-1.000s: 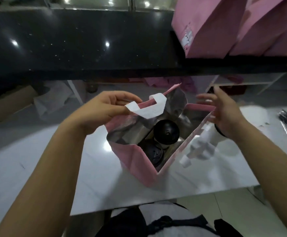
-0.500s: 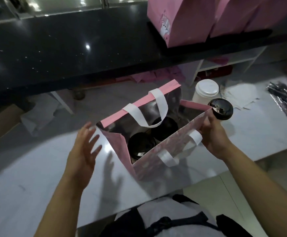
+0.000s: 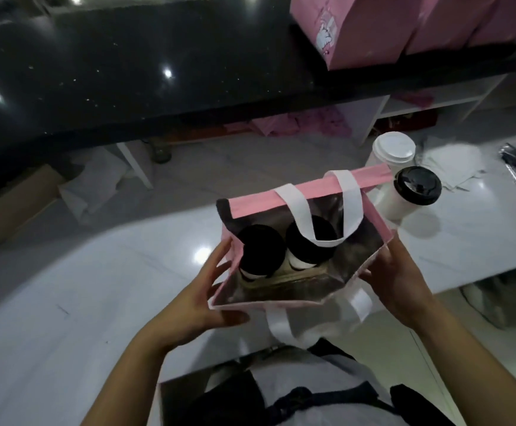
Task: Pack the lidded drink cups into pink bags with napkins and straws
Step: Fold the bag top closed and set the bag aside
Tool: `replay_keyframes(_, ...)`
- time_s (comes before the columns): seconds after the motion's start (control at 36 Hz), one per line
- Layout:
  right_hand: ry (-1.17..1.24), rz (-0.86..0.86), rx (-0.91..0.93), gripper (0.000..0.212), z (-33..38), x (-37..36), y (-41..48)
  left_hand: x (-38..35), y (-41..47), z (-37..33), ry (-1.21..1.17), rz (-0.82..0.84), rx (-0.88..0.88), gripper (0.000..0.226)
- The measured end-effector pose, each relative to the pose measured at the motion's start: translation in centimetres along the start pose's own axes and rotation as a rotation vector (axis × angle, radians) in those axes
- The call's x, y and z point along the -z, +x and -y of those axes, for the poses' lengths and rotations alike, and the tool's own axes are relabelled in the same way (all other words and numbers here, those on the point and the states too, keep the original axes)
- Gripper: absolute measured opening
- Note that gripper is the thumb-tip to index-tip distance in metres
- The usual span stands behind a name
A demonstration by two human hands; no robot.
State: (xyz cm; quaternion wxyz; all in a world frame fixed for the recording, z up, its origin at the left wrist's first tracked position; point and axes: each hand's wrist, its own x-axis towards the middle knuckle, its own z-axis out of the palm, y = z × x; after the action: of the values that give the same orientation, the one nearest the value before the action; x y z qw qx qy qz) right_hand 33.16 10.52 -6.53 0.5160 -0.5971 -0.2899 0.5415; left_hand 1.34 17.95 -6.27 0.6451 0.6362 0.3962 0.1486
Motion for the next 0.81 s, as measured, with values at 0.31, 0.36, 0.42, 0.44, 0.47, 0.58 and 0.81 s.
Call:
replay_keyframes(0.31,-0.323,0.165,0.061,0.089,-1.3,1.2,-2.7,2.7,-1.2,-1.4,-0.02,-0.155,-0.163,0.067)
replay_keyframes(0.36,-0.427,0.126,0.123,0.101,-0.8,1.6,-2.2,3.5,-1.1,-1.8,-0.019,-0.161,-0.158,0.065)
replay_keyframes(0.42,-0.417,0.103,0.195,0.099,0.5,1.4,-1.8,4.2,-0.7,-2.1,0.008,-0.148,-0.161,0.066)
replay_keyframes(0.44,-0.404,0.096,0.229,0.092,1.4,1.2,-1.6,4.6,-0.4,-2.4,0.039,-0.137,-0.166,0.066)
replay_keyframes(0.47,-0.39,0.1,0.241,0.083,2.2,0.9,-1.3,4.8,-0.1,-2.6,0.074,-0.126,-0.171,0.066)
replay_keyframes(0.58,-0.426,0.209,0.229,0.064,4.5,0.7,-0.1,5.3,1.1,-3.8,0.137,-0.075,-0.173,0.077)
replay_keyframes(0.81,-0.374,0.283,0.24,0.037,5.3,0.7,1.3,5.4,2.6,-4.9,0.15,-0.079,-0.222,0.06)
